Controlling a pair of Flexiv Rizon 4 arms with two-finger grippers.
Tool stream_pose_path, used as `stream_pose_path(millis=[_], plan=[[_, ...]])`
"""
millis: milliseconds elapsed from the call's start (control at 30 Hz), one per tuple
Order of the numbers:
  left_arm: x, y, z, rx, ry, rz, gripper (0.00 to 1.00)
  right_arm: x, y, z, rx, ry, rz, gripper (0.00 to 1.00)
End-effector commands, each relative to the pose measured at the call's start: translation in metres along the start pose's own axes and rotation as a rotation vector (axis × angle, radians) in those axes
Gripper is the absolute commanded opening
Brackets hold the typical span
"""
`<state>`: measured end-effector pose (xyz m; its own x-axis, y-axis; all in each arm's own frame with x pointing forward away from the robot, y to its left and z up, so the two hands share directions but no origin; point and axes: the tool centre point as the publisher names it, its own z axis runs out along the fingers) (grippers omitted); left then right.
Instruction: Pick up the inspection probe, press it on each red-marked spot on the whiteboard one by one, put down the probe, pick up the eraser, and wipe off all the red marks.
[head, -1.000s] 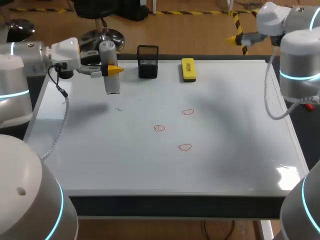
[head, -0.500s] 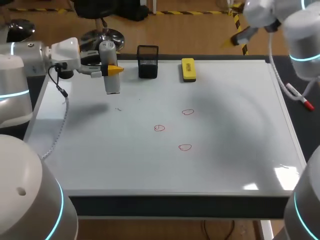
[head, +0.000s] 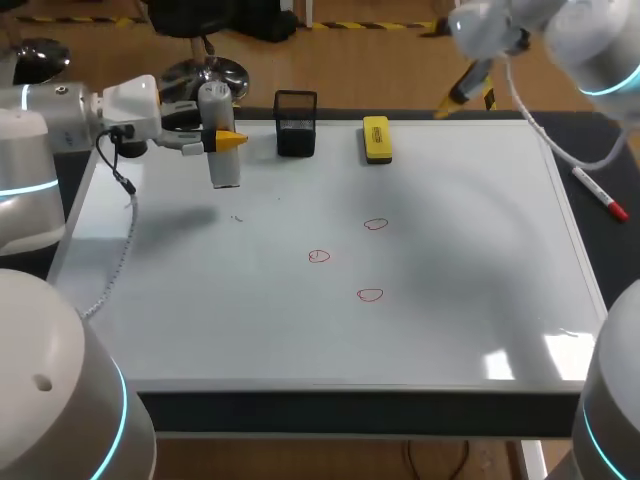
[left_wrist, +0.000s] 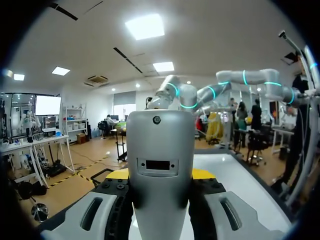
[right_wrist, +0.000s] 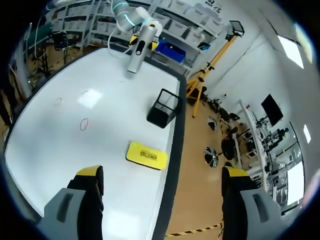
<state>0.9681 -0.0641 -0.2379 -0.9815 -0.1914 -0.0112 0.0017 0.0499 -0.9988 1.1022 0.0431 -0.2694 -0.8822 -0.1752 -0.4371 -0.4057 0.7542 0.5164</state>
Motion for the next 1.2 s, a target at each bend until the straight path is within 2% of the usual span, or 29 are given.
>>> stream_pose_path(millis=[33, 633, 967, 1200], plan=[[0.0, 0.0, 0.0, 0.002, -0.001, 0.002, 0.0, 0.0, -0.002, 0.013, 0.076, 0.65, -0.443, 1.0], [0.0, 0.0, 0.0, 0.002, -0.001, 0.002, 0.0, 0.013, -0.004, 0.046, 0.054, 0.864, -0.906, 1.0], [0.0, 0.0, 0.0, 0.002, -0.001, 0.002, 0.0, 0.013, -0.009, 0.067, 0.135, 0.982, -1.202, 1.0], [0.0, 0.0, 0.0, 0.002, -0.001, 0.002, 0.0, 0.015, -0.016, 0.085, 0.152, 1.015, -1.258, 1.0]])
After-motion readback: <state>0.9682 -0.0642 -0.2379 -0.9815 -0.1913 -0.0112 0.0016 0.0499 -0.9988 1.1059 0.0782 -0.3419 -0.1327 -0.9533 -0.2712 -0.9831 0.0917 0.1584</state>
